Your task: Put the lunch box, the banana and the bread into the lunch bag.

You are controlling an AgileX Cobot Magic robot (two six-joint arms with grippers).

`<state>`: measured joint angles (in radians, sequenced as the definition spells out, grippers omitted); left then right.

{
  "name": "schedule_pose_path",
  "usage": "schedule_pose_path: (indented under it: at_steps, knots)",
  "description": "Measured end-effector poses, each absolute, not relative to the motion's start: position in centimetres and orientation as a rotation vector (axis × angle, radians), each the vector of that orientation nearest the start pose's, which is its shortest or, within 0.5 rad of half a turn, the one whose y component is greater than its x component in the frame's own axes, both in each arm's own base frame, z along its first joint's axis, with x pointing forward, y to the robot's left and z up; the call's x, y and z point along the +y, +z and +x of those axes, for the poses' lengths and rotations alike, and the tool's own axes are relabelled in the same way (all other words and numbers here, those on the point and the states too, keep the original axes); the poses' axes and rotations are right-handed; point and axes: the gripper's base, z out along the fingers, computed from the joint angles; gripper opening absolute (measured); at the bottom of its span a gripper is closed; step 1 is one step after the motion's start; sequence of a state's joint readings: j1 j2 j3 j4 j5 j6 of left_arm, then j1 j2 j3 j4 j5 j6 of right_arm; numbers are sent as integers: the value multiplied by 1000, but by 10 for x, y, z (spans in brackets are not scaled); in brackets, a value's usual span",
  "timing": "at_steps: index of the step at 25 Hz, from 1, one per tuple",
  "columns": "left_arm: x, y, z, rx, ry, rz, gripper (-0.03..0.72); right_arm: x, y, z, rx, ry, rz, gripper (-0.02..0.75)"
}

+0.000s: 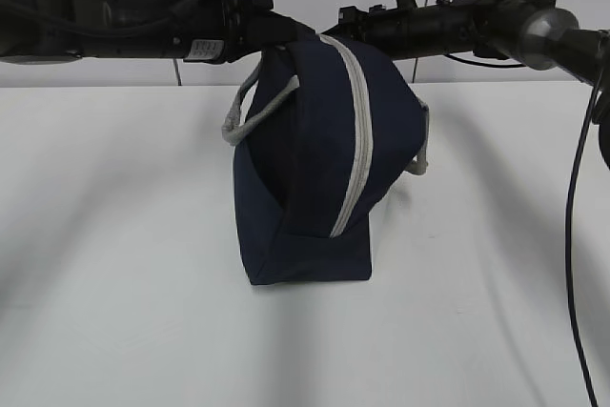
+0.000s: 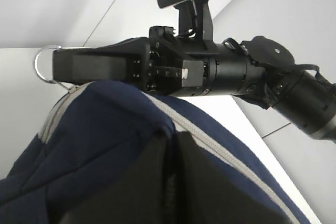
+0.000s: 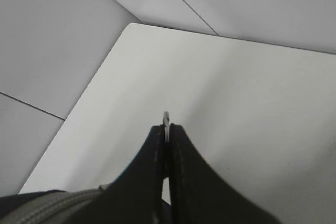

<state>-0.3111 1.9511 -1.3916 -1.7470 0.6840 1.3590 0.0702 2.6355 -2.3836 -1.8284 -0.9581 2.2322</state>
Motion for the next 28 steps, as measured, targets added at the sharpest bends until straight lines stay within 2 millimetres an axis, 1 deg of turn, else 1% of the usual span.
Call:
schedule_pose_path:
  at_steps: [3, 5, 7, 8, 9, 11, 12, 13, 14, 16, 20, 22, 24, 28]
  knots:
    - [-189, 253, 403, 1959, -1132, 358, 25, 111, 179, 559, 2012, 1137, -399, -8]
    - [-190, 254, 402, 1956, -1142, 365, 36, 110, 179, 559, 2016, 1133, -400, 40]
    - [-191, 255, 400, 1947, -1168, 382, 73, 106, 177, 561, 2026, 1087, -394, 134]
    - [-191, 256, 400, 1943, -1176, 388, 98, 104, 176, 561, 2032, 1070, -397, 205]
    - [-191, 256, 399, 1940, -1180, 389, 138, 104, 176, 561, 2034, 1065, -398, 281]
    - [-192, 258, 398, 1934, -1187, 395, 228, 100, 181, 562, 2027, 1051, -394, 399]
    - [-192, 260, 398, 1930, -1190, 397, 279, 100, 185, 561, 2021, 1049, -397, 445]
    - [-192, 261, 397, 1928, -1193, 400, 324, 99, 192, 561, 2009, 1042, -399, 473]
    - [-192, 261, 397, 1925, -1197, 403, 360, 99, 199, 560, 1999, 1038, -403, 488]
    - [-192, 261, 397, 1924, -1201, 405, 398, 99, 218, 557, 1968, 1028, -419, 505]
    - [-191, 264, 396, 1917, -1202, 406, 420, 99, 257, 546, 1905, 1001, -472, 513]
    - [-186, 270, 396, 1909, -1199, 391, 421, 99, 272, 539, 1886, 984, -502, 514]
    - [-176, 281, 395, 1902, -1187, 377, 421, 98, 283, 531, 1883, 978, -516, 513]
    - [-151, 300, 391, 1946, -1118, 351, 421, 97, 292, 514, 1898, 961, -546, 498]
